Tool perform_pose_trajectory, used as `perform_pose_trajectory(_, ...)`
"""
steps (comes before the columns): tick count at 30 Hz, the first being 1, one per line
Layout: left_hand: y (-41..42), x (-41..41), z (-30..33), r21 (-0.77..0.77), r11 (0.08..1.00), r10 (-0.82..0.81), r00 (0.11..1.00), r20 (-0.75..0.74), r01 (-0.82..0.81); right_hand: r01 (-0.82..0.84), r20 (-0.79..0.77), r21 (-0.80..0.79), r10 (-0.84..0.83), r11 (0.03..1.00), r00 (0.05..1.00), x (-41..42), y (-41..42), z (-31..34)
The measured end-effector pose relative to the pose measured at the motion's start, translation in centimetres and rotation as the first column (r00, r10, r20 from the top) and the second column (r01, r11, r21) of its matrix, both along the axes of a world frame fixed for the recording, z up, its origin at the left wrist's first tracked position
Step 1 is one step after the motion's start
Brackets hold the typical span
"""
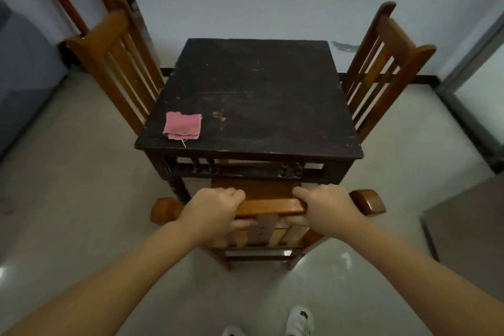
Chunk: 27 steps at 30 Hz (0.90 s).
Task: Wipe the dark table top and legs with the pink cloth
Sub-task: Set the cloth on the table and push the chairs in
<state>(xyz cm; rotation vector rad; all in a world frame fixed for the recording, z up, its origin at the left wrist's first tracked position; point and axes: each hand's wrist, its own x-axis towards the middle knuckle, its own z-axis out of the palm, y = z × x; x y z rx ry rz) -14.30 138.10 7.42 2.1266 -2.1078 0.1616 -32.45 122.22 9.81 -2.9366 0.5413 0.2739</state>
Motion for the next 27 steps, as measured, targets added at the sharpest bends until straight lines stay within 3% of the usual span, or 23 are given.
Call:
perform_pose_trajectory(8,-2.6,4.6,0.9,0.094,0.995,0.007,0.999,0.053,-0.012,0.046,0.093,-0.034,-0.043,0.998,0.995,4.4,-1.7,-0.5)
perform_pose_trajectory(19,-3.3,5.6,1.1,0.107,0.994,0.011,1.000,0.028,-0.014,0.095,0.071,-0.046,-0.092,0.994,0.993,5.4,-2.2,-1.1)
perform_pose_trajectory(24,-2.8,5.8,2.9,0.200,0.979,0.047,0.999,-0.026,-0.041,0.138,-0.111,0.168,-0.121,0.976,0.987,6.2,-2.0,0.7)
perform_pose_trajectory(27,-2.1,8.9,5.6,0.092,0.989,0.124,0.984,-0.126,-0.113,0.198,-0.269,0.333,-0.108,0.922,0.957,8.0,-2.2,3.1)
